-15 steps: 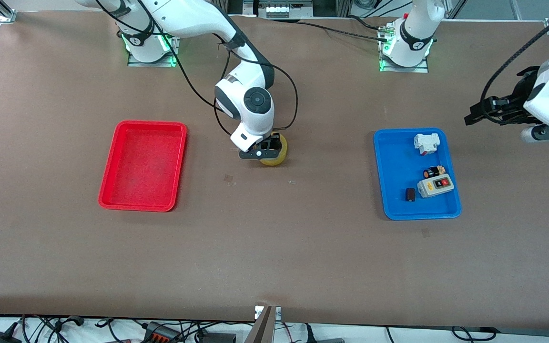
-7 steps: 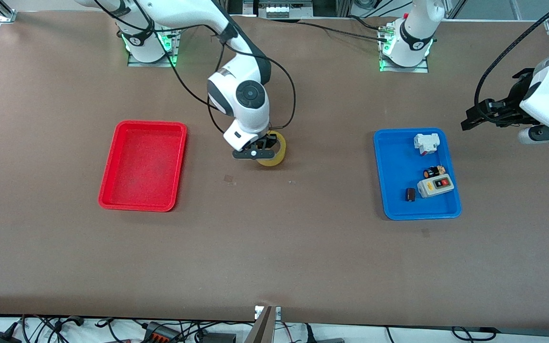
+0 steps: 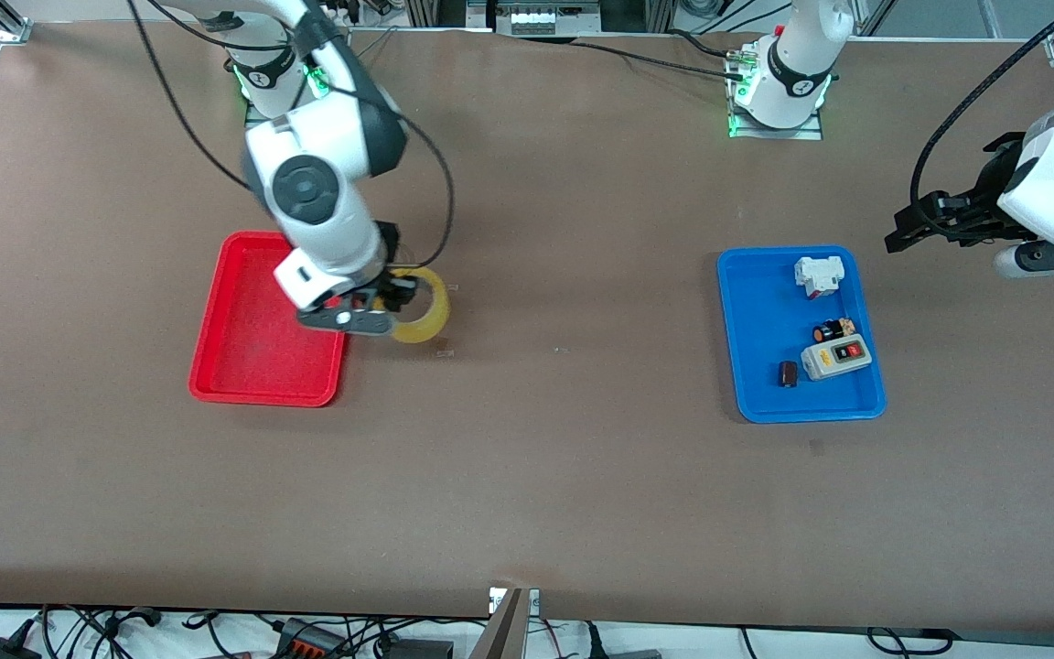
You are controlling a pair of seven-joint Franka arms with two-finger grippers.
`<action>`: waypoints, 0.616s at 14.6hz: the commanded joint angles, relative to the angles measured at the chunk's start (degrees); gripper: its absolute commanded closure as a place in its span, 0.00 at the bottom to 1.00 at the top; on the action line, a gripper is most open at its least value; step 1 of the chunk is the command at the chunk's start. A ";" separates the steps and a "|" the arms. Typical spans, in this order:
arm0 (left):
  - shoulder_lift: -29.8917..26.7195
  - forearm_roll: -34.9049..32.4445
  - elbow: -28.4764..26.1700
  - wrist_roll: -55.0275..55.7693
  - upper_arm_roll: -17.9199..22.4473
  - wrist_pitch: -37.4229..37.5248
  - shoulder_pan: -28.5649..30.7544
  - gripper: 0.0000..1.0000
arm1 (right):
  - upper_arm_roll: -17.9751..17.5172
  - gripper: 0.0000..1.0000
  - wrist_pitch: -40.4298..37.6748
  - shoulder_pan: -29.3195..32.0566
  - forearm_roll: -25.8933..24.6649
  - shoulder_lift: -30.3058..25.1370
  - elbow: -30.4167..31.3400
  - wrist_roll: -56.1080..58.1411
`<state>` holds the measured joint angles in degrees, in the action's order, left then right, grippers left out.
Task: Place and move tape with both arms
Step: 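Carry the tape roll with the right gripper into the red tray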
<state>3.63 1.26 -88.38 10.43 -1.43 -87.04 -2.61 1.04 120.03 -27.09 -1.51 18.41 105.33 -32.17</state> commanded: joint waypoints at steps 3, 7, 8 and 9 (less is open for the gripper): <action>-0.03 1.37 -0.21 -0.24 0.20 -1.11 -0.38 0.00 | -0.95 0.98 6.86 9.85 0.01 -7.15 16.19 12.29; -0.11 1.82 -0.30 0.11 0.20 -1.38 -0.38 0.00 | -0.95 0.98 15.31 17.58 -0.07 -8.04 24.13 21.52; -0.11 1.73 -0.30 0.03 0.20 -1.55 -0.38 0.00 | -0.95 0.98 16.02 19.07 -0.07 -6.99 24.13 23.28; -0.11 1.64 -0.39 -0.06 0.28 -2.07 -0.38 0.00 | -0.95 0.98 16.89 20.39 -0.07 -6.03 24.13 24.86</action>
<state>3.70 1.94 -88.53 10.53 -1.51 -87.99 -2.67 1.07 134.67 -9.64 -1.55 13.29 127.78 -10.94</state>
